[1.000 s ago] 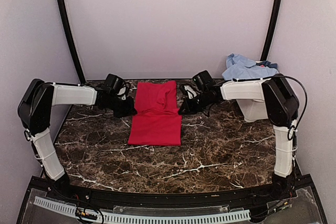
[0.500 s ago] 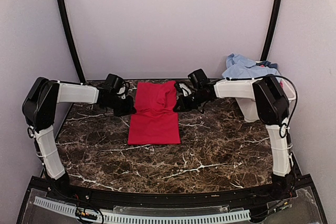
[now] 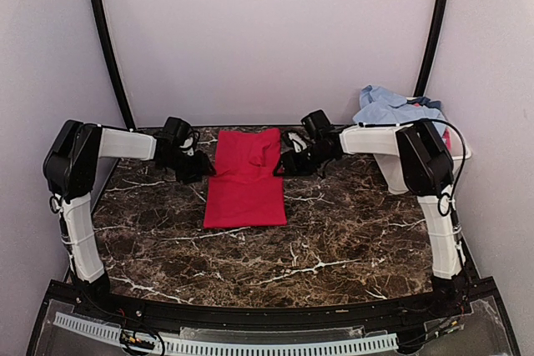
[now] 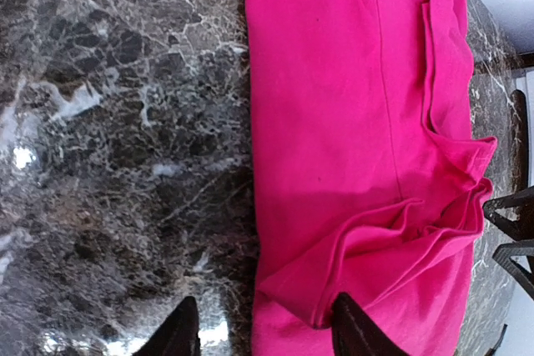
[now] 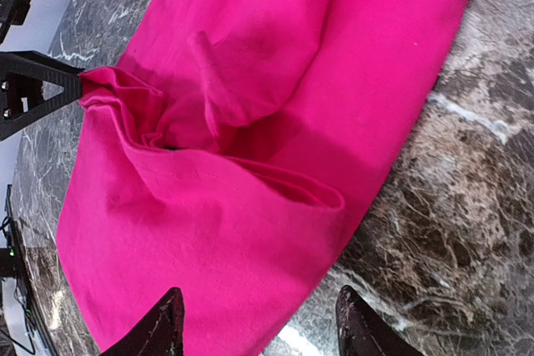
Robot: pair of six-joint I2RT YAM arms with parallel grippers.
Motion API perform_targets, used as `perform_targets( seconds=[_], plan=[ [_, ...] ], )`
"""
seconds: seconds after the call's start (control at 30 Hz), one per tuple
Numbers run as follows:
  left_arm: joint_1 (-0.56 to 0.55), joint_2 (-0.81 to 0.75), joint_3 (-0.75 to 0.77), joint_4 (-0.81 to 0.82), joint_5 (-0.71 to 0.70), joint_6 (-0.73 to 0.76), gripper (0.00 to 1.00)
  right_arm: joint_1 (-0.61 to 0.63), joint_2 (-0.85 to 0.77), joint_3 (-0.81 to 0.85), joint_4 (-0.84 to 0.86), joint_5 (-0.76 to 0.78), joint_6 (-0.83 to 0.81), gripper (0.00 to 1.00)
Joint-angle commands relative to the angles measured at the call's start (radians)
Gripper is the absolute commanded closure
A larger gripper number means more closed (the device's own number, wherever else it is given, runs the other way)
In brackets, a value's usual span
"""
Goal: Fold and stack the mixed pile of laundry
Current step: Fold the rectangle-folded T-shirt at the center of the board, then move the 2/3-rectangle-folded T-shirt to the center of the board.
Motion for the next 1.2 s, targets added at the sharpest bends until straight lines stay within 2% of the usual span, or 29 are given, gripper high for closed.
perform_targets(
  seconds=[0.0,0.1,0.17,0.37,0.53,0.7,1.03,1.17],
  plan=[
    [0.016,-0.133,-0.013,-0.038,-0.044,0.018,0.44,-0.022,-0.128,-0.031,-0.016,0.013,-0.011,0.39],
    [0.018,-0.241,-0.075,-0.067,-0.082,0.016,0.36,-0.028,-0.217,-0.114,-0.028,0.015,-0.016,0.33],
    [0.018,-0.31,-0.136,-0.079,-0.069,0.017,0.34,-0.027,-0.275,-0.183,-0.028,-0.016,-0.013,0.32],
    [0.004,-0.461,-0.35,-0.009,0.06,-0.043,0.32,0.011,-0.433,-0.426,0.053,-0.092,0.057,0.38],
    [-0.076,-0.505,-0.467,-0.005,0.064,-0.083,0.4,0.082,-0.468,-0.554,0.106,-0.107,0.117,0.45],
    [-0.136,-0.506,-0.56,0.039,0.071,-0.146,0.46,0.133,-0.429,-0.62,0.174,-0.111,0.167,0.5],
    [-0.145,-0.5,-0.628,0.09,0.103,-0.174,0.57,0.153,-0.323,-0.599,0.218,-0.121,0.198,0.56],
    [-0.146,-0.468,-0.628,0.131,0.124,-0.174,0.63,0.155,-0.31,-0.606,0.23,-0.113,0.205,0.64]
  ],
)
